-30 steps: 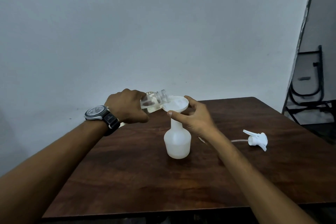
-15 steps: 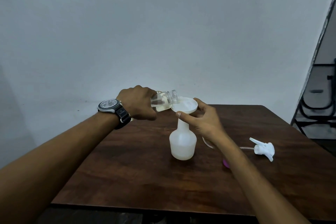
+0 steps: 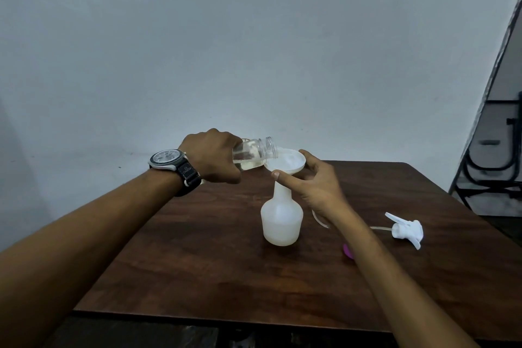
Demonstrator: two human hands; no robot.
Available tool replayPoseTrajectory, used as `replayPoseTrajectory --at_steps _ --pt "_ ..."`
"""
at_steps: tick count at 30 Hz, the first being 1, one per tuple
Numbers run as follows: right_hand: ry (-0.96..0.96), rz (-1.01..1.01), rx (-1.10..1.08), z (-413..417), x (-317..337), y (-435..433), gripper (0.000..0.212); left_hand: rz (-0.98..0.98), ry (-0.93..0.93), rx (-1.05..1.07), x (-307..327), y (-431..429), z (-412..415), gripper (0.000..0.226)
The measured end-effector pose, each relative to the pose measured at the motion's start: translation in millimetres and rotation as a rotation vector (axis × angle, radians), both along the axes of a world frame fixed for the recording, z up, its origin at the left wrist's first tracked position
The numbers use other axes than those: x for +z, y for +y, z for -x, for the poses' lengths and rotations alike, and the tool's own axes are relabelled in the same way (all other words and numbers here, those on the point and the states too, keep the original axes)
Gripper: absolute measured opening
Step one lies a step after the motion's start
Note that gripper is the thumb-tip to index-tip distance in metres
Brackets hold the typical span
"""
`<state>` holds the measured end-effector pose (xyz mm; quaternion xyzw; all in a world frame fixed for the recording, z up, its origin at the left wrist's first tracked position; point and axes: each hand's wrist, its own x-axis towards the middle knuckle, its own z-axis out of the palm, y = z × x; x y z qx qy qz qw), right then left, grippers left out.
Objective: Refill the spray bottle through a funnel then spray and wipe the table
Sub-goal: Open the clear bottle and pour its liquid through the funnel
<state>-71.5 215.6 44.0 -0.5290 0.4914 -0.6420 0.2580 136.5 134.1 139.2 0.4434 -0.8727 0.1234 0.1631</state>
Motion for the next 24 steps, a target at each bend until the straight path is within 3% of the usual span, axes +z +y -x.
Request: replayPoseTrajectory --at_steps 24 --pt "0.012 -0.016 -0.02 1.1 -1.2 -2.2 0.053 -0.004 -0.03 0.011 4.1 3.3 1.8 0.043"
